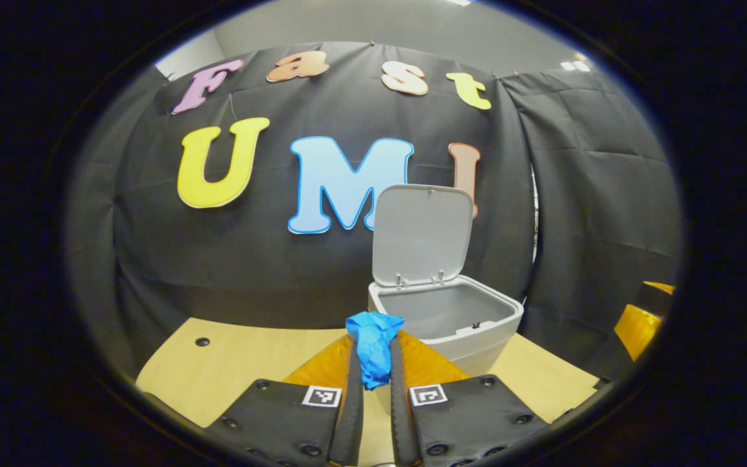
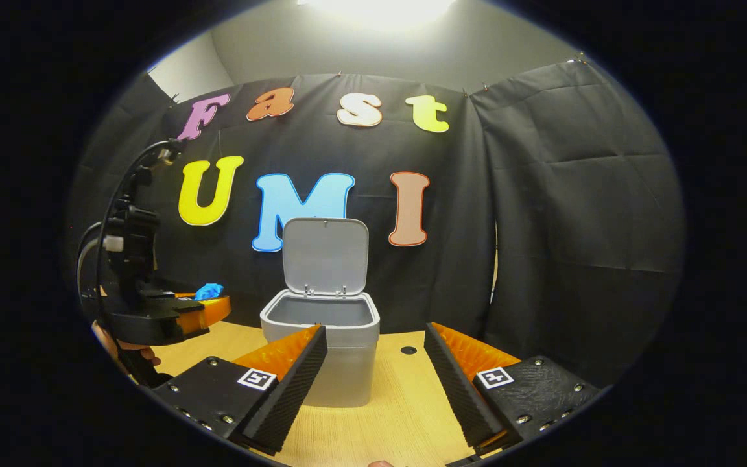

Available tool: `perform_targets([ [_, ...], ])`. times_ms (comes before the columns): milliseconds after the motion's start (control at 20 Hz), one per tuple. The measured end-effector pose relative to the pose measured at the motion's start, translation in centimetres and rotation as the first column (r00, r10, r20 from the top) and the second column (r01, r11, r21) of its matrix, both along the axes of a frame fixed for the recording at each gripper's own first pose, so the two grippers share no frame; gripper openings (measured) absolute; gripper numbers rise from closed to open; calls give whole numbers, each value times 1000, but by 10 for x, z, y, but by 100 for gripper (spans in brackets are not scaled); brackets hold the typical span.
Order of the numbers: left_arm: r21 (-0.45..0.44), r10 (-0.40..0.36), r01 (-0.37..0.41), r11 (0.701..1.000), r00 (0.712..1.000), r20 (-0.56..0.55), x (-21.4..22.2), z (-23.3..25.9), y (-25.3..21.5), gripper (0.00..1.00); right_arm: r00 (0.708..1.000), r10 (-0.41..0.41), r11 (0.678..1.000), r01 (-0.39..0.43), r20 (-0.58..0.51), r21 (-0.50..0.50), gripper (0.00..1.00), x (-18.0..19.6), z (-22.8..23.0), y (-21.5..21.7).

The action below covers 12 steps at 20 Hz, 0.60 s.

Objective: Press the lid of the desktop garbage bin to open it, pick up the crumpled paper on the desktop and throw it into the bin, then pick up the pop can on the desktop and drop it into the bin, and finally close the garbage bin lid.

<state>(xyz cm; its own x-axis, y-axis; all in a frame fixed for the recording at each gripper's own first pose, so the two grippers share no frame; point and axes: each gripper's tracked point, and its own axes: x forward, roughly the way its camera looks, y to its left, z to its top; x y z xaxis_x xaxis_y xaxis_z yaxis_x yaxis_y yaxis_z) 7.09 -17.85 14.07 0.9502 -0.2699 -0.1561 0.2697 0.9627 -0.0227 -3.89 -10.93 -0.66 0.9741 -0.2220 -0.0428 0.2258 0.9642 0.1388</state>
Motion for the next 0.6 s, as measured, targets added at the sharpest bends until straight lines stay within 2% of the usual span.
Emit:
perform_targets([
  [450, 63, -93, 92, 994, 996, 6, 49, -11, -56, 24, 999, -38, 999, 38, -33, -19, 96, 0, -5, -7],
  [600, 70, -114, 113, 991, 993, 11, 60, -15, -66, 28, 996, -68, 998, 68, -54, -15, 96, -4, -10, -14],
])
